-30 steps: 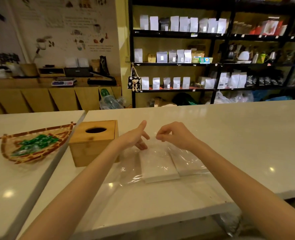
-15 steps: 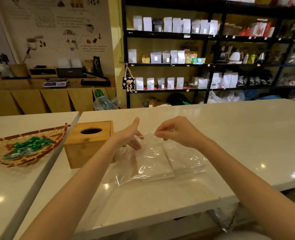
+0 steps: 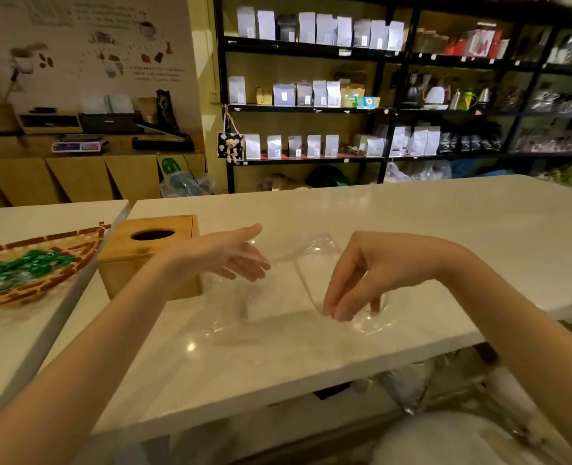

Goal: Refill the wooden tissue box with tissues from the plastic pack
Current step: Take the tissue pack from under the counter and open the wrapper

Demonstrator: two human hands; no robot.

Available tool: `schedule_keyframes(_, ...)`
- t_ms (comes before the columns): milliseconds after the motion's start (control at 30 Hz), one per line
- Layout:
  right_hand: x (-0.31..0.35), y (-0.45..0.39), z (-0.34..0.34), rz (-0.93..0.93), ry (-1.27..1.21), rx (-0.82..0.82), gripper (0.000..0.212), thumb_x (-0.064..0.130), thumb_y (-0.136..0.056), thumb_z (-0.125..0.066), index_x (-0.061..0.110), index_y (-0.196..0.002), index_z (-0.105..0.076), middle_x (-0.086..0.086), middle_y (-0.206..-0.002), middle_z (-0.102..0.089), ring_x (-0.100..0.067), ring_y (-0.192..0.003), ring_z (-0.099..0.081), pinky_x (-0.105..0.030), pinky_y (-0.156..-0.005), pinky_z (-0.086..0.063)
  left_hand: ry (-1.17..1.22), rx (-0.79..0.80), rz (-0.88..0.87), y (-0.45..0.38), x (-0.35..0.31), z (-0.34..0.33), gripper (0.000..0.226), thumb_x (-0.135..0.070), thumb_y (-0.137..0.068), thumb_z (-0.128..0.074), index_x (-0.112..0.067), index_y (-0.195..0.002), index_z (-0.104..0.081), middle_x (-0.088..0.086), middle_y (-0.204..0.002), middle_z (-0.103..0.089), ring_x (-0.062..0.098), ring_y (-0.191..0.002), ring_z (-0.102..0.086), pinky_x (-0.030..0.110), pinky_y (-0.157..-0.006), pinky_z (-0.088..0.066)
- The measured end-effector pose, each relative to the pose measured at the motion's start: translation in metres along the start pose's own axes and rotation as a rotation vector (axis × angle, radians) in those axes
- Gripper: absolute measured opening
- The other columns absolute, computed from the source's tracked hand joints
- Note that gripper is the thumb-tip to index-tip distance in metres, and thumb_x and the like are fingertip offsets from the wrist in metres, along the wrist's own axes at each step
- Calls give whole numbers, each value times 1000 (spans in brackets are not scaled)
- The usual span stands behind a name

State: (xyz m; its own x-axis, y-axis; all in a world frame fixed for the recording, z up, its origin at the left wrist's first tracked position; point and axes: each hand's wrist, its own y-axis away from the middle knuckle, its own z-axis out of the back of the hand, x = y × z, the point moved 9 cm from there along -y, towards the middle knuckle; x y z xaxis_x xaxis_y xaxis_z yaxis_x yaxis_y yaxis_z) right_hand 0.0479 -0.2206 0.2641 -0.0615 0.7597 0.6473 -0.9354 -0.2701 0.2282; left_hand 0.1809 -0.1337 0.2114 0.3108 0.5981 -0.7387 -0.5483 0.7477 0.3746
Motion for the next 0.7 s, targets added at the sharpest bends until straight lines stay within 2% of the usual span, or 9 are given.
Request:
schedule_keyframes(67, -3, 5, -19, -11, 49, 86, 18, 18, -79, -71, 18, -97, -74, -9, -94, -75, -14, -79, -69, -33, -65, -58, -108, -57, 0, 9, -7, -17, 59, -56, -91, -20, -20, -118, -58, -1, -119, -62, 16, -111, -57, 35, -108, -30)
schedule_keyframes(200, -11, 13, -50, -83, 114, 219, 28, 23, -79, -71, 26, -107, -69, 0, -101, -73, -10, -86, -68, -44, -83, -56, -495, -215, 0, 19, -13, -55, 60, -57, -90, -28, -20, -136, -41, 0, -147, -40, 21, -133, -36, 34, -108, -27)
schedule_keyframes(267, -11, 19, -60, -97, 133, 264, 36, 24, -79, -72, 29, -114, -64, 5, -105, -71, -12, -93, -67, -45, -90, -53, -594, -247, 6, 19, -9, -72, 64, -59, -89, -25, -18, -136, -38, 6, -146, -39, 23, -134, -35, 38, -108, -27)
schedule_keyframes(333, -8, 26, -61, -98, 147, 269, 39, 24, -79, -71, 29, -116, -62, 5, -107, -70, -12, -94, -67, -40, -88, -54, -666, -287, -4, 18, -5, -80, 64, -59, -88, -23, -16, -134, -38, 10, -143, -40, 25, -132, -34, 40, -108, -27)
schedule_keyframes(400, -5, 32, -54, -89, 132, 231, 34, 24, -81, -69, 26, -114, -63, 3, -104, -71, -11, -92, -67, -35, -85, -56, -719, -319, -32, 15, -2, -85, 66, -58, -88, -22, -14, -136, -33, 13, -145, -34, 26, -135, -27, 41, -109, -24)
schedule_keyframes(500, -8, 32, -31, -54, 65, 59, 25, 25, -86, -62, 24, -111, -65, 3, -99, -72, -9, -89, -67, -30, -82, -56, -752, -318, -19, 14, 4, -92, 71, -57, -90, -19, -12, -145, -13, 17, -156, -8, 26, -145, -3, 42, -117, -9)
schedule_keyframes(600, -41, 21, -9, -187, 199, -183, 41, 37, -91, -50, 26, -131, -50, 4, -132, -57, -9, -118, -53, -31, -103, -42, -732, -333, -18, 13, 5, -94, 71, -56, -91, -16, -14, -147, -3, 14, -157, 3, 23, -145, 7, 40, -117, 1)
schedule_keyframes(633, -56, 16, -9, -263, 238, -215, 51, 41, -92, -46, 24, -139, -38, 2, -145, -44, -12, -130, -42, -32, -110, -32, -723, -337, -20, 13, 5, -93, 71, -55, -91, -15, -14, -147, -2, 14, -157, 5, 23, -145, 8, 40, -117, 2)
schedule_keyframes(700, -79, 4, -18, -367, 250, -197, 62, 46, -94, -37, 18, -147, -18, -1, -156, -20, -17, -142, -20, -34, -114, -17, -719, -342, -23, 8, 6, -91, 70, -55, -92, -15, -14, -147, -2, 14, -157, 6, 23, -145, 9, 41, -118, 2)
